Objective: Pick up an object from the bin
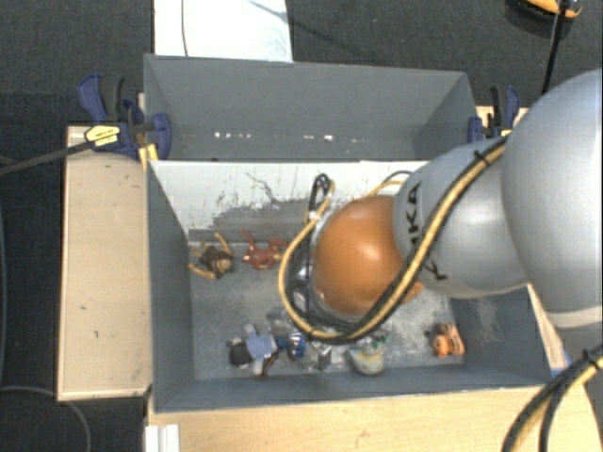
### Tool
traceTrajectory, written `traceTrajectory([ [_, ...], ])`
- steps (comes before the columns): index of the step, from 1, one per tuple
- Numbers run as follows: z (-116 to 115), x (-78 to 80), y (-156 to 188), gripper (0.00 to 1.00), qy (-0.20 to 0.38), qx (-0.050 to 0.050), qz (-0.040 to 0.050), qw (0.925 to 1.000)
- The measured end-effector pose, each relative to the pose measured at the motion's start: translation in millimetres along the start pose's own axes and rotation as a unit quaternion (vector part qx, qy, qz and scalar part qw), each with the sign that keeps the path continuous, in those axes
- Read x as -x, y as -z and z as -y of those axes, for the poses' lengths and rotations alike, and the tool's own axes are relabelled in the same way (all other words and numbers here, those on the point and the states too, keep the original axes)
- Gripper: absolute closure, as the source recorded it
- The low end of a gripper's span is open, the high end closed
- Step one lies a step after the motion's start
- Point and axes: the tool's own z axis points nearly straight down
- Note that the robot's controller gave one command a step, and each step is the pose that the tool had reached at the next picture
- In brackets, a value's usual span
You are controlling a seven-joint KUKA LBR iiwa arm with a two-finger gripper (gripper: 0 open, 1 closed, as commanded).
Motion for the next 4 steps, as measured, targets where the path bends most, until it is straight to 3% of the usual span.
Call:
traceTrajectory([
  [2, -11.2, 18.2, 41.9, 1.00, 0.008, -0.001, 0.0026, 1.0000],
  [3, -15.2, 20.5, 91.9, 1.00, 0.005, 0.002, -0.0024, 1.0000],
  [4, -2.7, 27.5, 70.2, 1.00, 0.005, -0.003, 0.0080, 1.0000],
])
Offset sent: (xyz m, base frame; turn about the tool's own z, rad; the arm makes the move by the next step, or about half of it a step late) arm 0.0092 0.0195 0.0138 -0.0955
